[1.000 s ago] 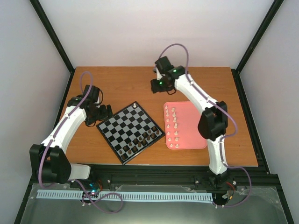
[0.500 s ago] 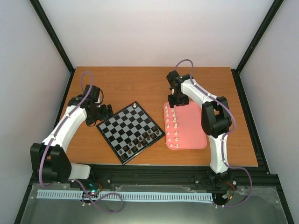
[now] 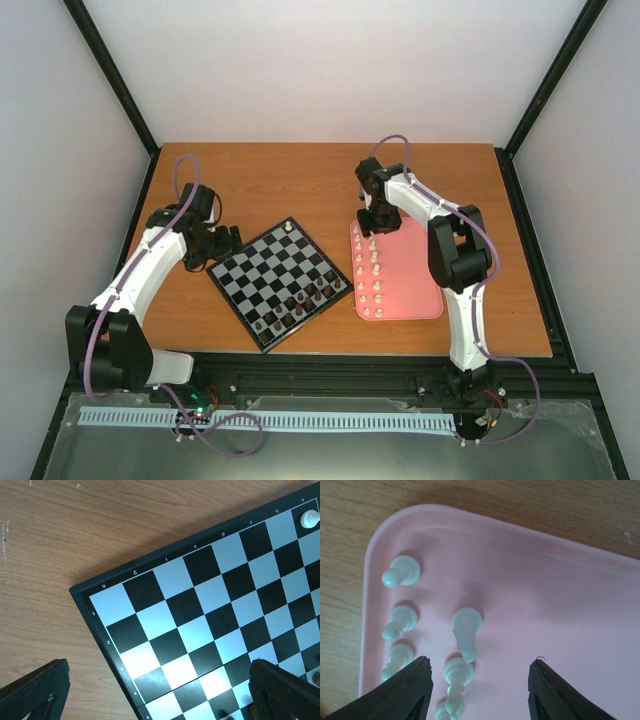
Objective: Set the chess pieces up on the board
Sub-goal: Pick up the chess piece from the storage box.
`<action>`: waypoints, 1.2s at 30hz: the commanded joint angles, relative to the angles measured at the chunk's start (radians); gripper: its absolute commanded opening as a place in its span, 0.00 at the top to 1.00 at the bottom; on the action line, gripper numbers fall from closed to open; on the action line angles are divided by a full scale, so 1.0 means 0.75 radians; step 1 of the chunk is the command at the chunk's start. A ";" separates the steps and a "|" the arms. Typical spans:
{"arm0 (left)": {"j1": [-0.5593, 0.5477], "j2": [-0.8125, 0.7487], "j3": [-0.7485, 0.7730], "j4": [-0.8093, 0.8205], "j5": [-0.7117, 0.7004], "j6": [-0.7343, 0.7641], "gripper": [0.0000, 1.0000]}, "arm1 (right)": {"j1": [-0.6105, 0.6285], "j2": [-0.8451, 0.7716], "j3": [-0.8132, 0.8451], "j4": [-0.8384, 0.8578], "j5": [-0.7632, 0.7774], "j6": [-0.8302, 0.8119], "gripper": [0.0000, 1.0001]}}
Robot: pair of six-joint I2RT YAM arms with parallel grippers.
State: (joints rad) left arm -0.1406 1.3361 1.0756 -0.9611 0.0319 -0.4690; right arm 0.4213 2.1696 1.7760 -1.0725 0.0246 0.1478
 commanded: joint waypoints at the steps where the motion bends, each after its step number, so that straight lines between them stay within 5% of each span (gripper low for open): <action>1: 0.009 0.014 0.000 0.028 0.013 0.003 0.00 | 0.001 0.036 -0.001 0.021 -0.029 -0.020 0.47; 12: 0.009 0.028 0.006 0.032 0.012 0.006 0.00 | -0.001 0.113 0.081 0.003 -0.043 -0.019 0.66; 22: 0.009 0.039 0.006 0.039 0.017 0.007 0.00 | 0.001 0.130 0.145 -0.013 -0.034 -0.023 0.63; 27: 0.009 0.033 0.002 0.037 0.018 0.006 0.00 | 0.001 0.145 0.164 -0.027 -0.032 -0.021 0.76; 36: 0.009 0.021 -0.013 0.036 0.021 0.004 0.00 | 0.001 0.145 0.164 -0.040 -0.035 -0.026 0.80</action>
State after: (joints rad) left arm -0.1402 1.3586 1.0664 -0.9493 0.0357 -0.4690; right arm 0.4213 2.2658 1.8774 -1.0882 -0.0086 0.1345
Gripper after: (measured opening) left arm 0.998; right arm 0.229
